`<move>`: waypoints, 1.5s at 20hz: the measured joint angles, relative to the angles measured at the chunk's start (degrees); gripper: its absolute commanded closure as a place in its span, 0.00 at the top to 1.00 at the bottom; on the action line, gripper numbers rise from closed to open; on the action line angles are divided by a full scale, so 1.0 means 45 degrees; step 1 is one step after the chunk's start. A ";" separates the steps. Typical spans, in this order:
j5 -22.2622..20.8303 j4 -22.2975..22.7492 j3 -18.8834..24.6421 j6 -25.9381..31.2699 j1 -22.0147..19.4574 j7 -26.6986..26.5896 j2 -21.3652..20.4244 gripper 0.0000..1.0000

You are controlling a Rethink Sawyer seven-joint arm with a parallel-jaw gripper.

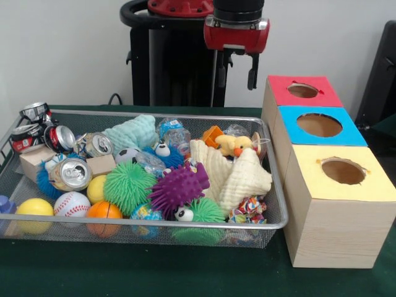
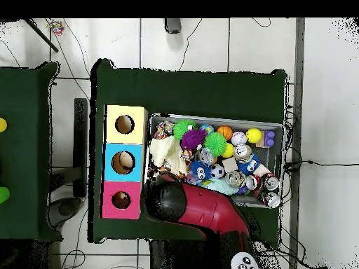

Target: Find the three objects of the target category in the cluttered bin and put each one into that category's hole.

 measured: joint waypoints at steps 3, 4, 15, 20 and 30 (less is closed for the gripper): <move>-0.0534 -0.0261 -0.0061 0.0003 0.0081 0.0000 0.0262 1.00; -0.0671 -0.0344 -0.0090 0.0003 0.0124 0.0000 0.0330 1.00; -0.1807 -0.1405 -0.0349 0.0005 0.0221 0.0000 0.1062 1.00; -0.1831 -0.1687 -0.0360 0.0005 0.0089 0.0000 0.1358 1.00; -0.2236 -0.2641 -0.1198 0.0003 0.0668 0.0000 0.2763 1.00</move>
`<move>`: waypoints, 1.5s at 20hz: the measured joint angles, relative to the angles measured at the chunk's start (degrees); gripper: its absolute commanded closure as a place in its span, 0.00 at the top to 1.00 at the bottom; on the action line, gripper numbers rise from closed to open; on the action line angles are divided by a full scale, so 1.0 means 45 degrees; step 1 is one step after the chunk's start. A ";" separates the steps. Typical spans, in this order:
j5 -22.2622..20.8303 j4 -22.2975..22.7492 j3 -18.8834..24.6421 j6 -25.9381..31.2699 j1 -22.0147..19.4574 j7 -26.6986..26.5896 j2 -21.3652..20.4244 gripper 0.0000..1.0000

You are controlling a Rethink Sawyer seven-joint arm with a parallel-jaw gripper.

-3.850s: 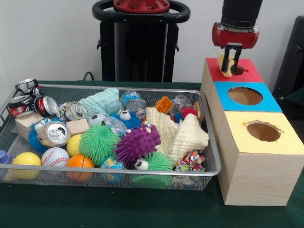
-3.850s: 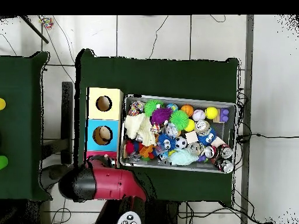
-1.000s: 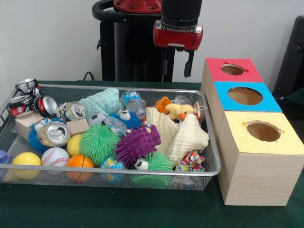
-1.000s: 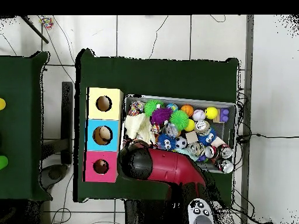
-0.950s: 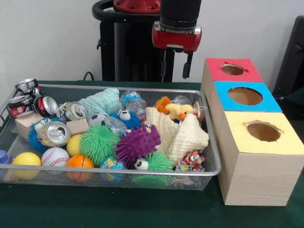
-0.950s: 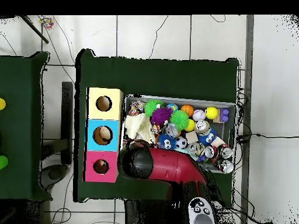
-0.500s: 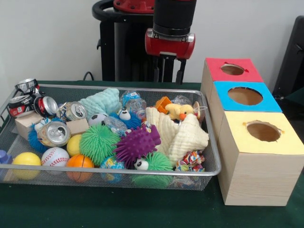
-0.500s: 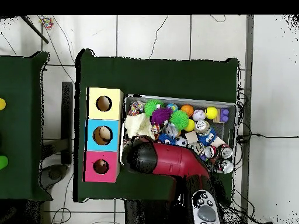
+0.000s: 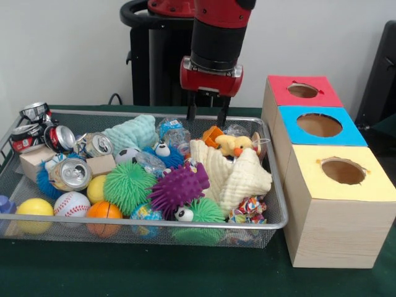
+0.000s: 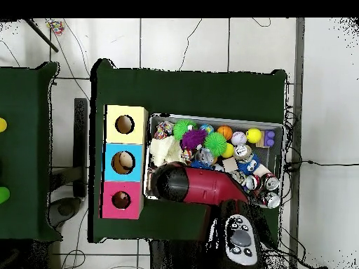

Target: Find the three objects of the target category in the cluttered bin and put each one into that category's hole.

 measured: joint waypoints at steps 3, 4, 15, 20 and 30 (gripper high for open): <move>0.0000 -0.0182 -0.0187 0.0003 0.0274 0.0000 0.0187 1.00; 0.0000 -0.0346 -0.0323 0.0003 0.0500 0.0000 0.0292 1.00; 0.0016 -0.0777 -0.0651 0.0003 0.1394 0.0000 0.0284 1.00; 0.0082 -0.0776 -0.0652 0.0004 0.1889 0.0000 0.0041 1.00; 0.0196 -0.0774 -0.0638 0.0005 0.1948 0.0000 -0.0132 1.00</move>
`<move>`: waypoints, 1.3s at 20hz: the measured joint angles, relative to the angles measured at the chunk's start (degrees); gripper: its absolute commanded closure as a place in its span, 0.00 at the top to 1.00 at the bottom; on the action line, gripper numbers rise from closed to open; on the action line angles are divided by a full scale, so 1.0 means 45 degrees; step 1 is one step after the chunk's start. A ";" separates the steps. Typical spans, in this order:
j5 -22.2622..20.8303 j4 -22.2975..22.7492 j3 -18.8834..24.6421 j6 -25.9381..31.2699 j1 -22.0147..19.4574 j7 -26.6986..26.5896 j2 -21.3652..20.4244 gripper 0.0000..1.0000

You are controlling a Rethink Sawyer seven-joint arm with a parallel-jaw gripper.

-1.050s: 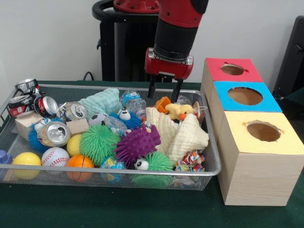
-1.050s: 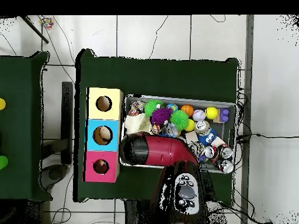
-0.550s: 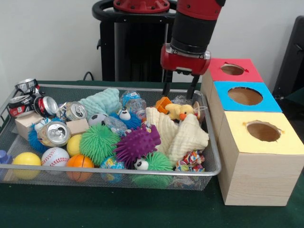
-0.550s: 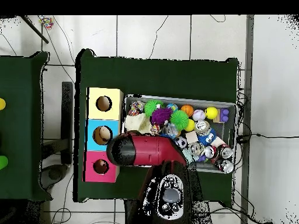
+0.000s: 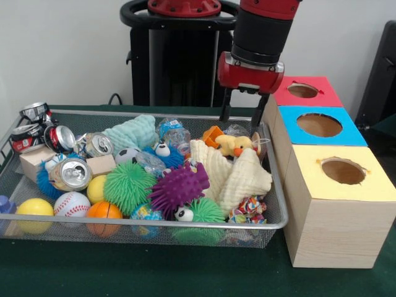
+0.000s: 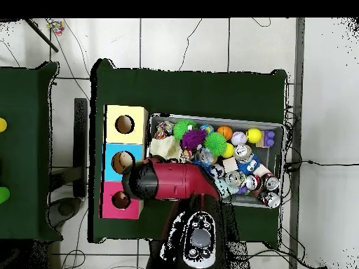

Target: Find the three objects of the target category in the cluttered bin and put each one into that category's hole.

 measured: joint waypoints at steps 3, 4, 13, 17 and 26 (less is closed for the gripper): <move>-0.0003 0.0000 0.0051 0.0000 -0.0207 0.0000 -0.0007 1.00; -0.0005 0.0000 0.0086 0.0000 -0.0297 0.0000 -0.0007 1.00; -0.0026 -0.0004 0.0603 -0.0003 -0.1627 0.0000 0.0017 1.00; -0.0029 -0.0120 0.0562 -0.0003 -0.1742 0.0000 0.0321 1.00; -0.0029 -0.0127 0.1209 -0.0003 -0.2151 0.0000 0.0876 1.00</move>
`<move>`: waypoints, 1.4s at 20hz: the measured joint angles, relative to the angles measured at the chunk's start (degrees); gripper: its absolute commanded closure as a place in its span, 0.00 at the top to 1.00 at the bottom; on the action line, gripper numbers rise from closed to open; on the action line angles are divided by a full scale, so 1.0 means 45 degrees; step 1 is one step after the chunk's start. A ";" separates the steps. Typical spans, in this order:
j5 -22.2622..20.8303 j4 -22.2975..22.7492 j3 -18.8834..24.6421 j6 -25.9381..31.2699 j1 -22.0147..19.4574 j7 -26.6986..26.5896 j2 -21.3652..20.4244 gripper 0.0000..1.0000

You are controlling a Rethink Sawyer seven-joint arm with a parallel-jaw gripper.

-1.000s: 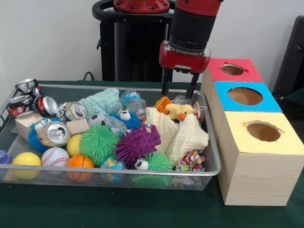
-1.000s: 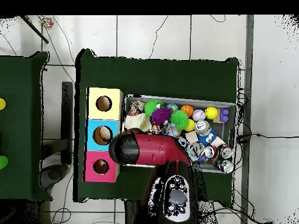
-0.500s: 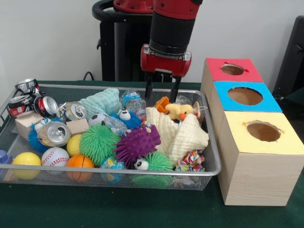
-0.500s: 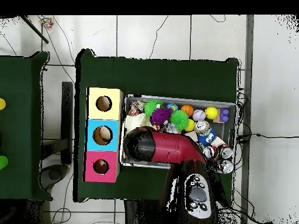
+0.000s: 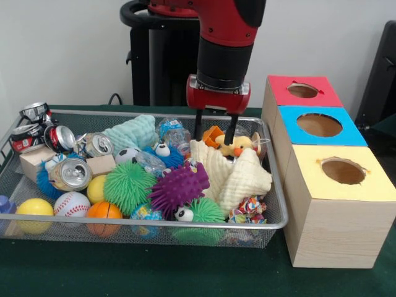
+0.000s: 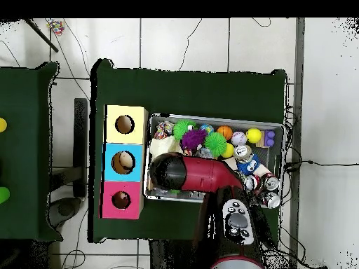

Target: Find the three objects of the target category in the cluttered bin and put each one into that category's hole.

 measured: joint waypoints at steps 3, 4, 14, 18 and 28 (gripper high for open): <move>-0.0003 0.0044 0.0274 0.0000 -0.0169 0.0000 0.0042 1.00; 0.0003 0.0059 0.0336 -0.0003 -0.0202 0.0000 0.0042 1.00; 0.0003 0.0604 0.1082 -0.0005 -0.0232 0.0000 -0.0090 1.00; 0.0003 0.0849 0.1128 -0.0073 -0.0089 0.0000 -0.0211 1.00; 0.0003 0.1562 0.1134 -0.1019 0.0143 0.0000 -0.0445 1.00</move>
